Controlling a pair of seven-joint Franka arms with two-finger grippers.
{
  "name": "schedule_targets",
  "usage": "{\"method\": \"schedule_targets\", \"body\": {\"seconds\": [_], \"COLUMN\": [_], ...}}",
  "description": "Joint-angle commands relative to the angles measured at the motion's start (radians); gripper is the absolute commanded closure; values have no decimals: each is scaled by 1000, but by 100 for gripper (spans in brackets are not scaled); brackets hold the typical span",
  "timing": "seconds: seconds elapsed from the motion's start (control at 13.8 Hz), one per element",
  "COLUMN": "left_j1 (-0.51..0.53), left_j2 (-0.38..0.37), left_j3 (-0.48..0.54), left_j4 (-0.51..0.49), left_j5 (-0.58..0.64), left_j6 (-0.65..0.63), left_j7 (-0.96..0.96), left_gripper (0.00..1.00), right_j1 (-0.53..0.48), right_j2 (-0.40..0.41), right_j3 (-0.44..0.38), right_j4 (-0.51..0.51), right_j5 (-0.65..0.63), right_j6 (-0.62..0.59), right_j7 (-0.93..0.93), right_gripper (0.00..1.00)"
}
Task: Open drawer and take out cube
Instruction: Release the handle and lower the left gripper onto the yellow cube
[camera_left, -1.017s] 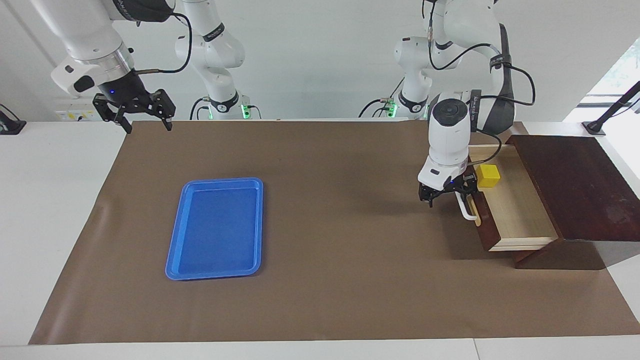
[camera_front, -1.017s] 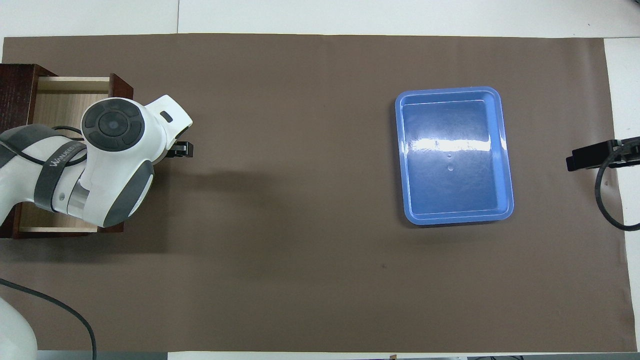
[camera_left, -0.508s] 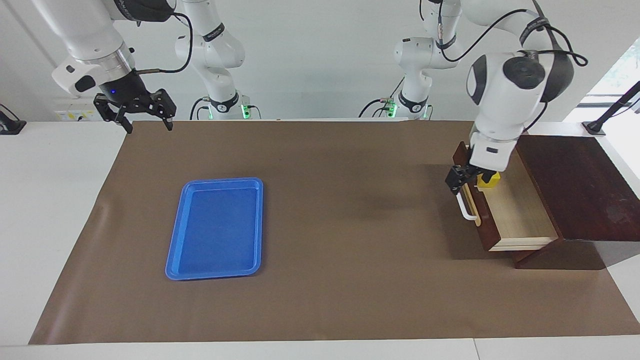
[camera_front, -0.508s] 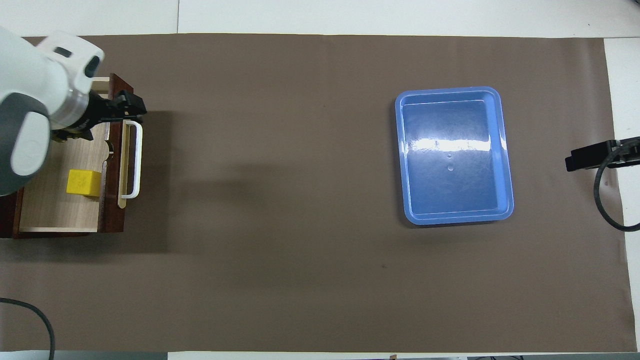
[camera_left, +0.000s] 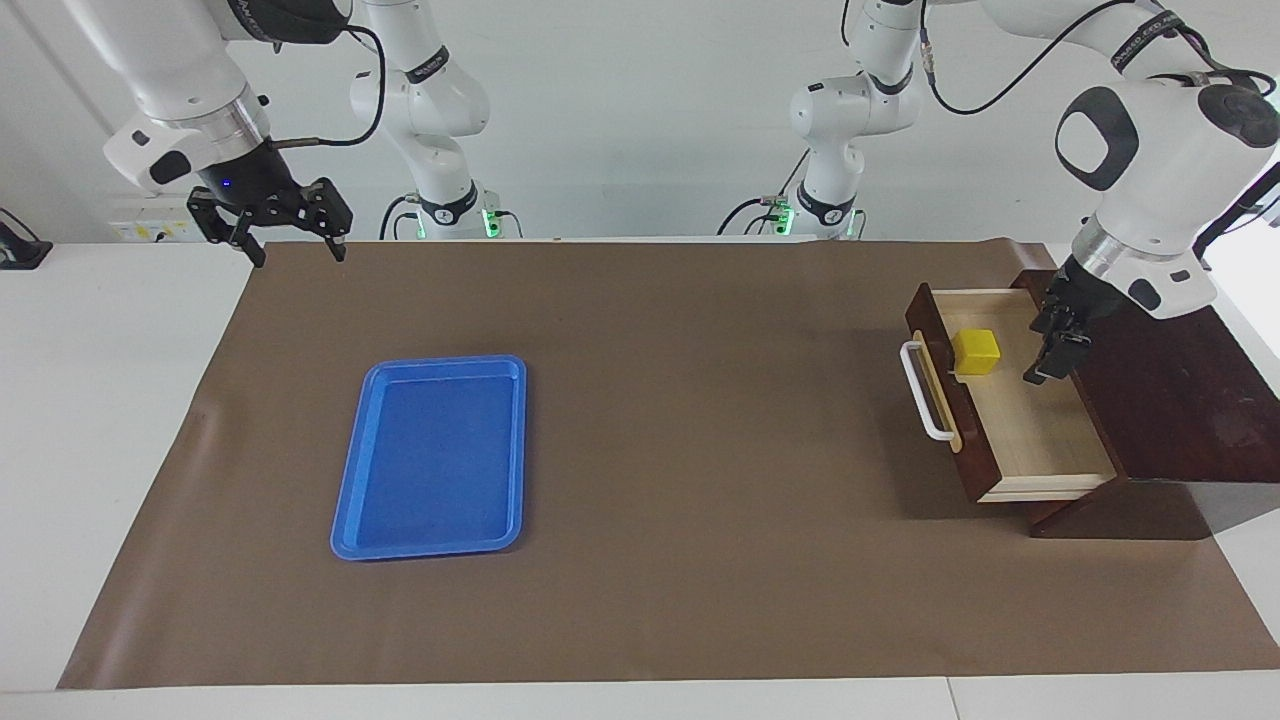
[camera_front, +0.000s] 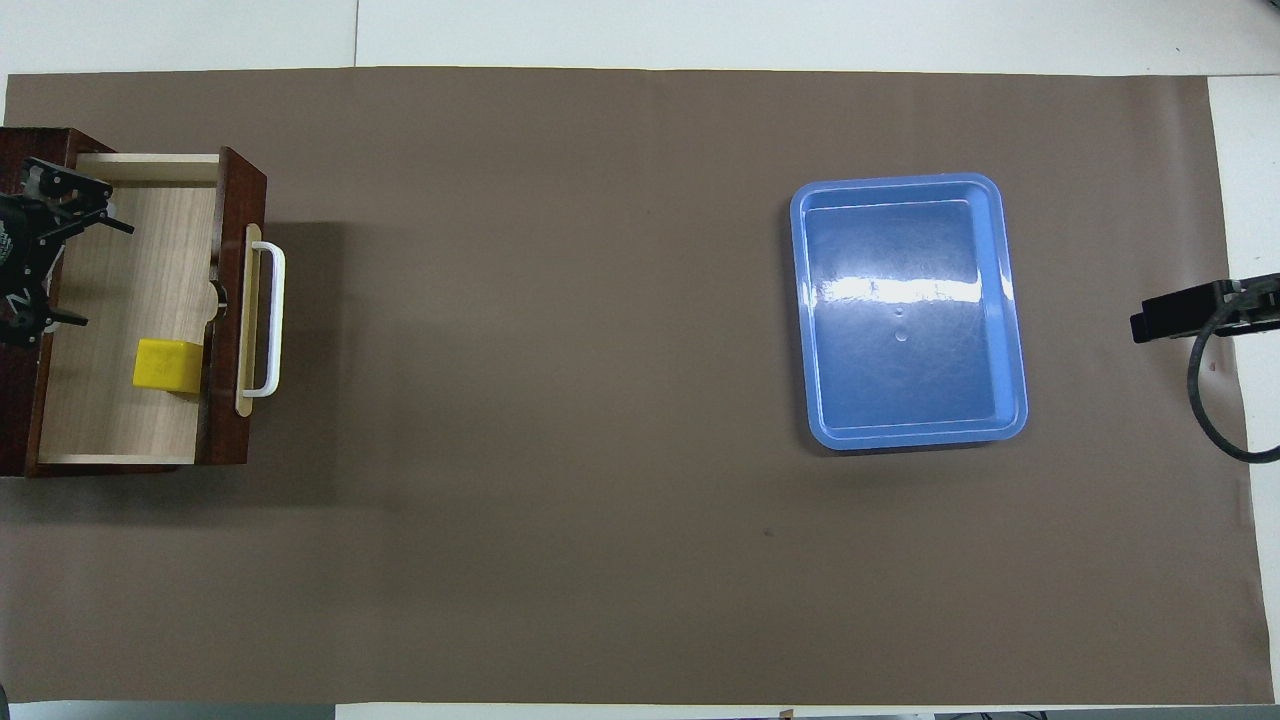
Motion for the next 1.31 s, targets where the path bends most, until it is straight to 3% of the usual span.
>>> {"method": "schedule_targets", "body": {"seconds": [0.0,0.65,0.94,1.02,1.09,1.16,1.23], "left_j1": [35,44,47,53,53,53,53], "left_j2": [-115,-122,-122,-120,-120,-117,-112], "left_j3": [-6,-8,-8,-8,-8,-8,-8], "left_j4": [-219,-368,-380,-380,-379,-371,-358], "left_j5": [-11,-10,-10,-10,-10,-10,-8], "left_j6": [145,215,241,241,241,241,227], "left_j7": [-195,-292,-348,-349,-351,-348,-343], "left_gripper": [0,0,3,43,75,100,100], "right_j1": [-10,-21,-21,-19,-12,-6,-4], "right_j2": [-19,-22,-28,-33,-34,-37,-48], "right_j3": [6,6,6,8,8,8,9], "right_j4": [-28,-33,-50,-57,-61,-67,-83], "right_j5": [3,8,10,19,19,19,19], "right_j6": [21,12,12,12,11,9,15], "right_j7": [18,19,48,111,175,206,231], "right_gripper": [0,0,0,0,0,0,0]}}
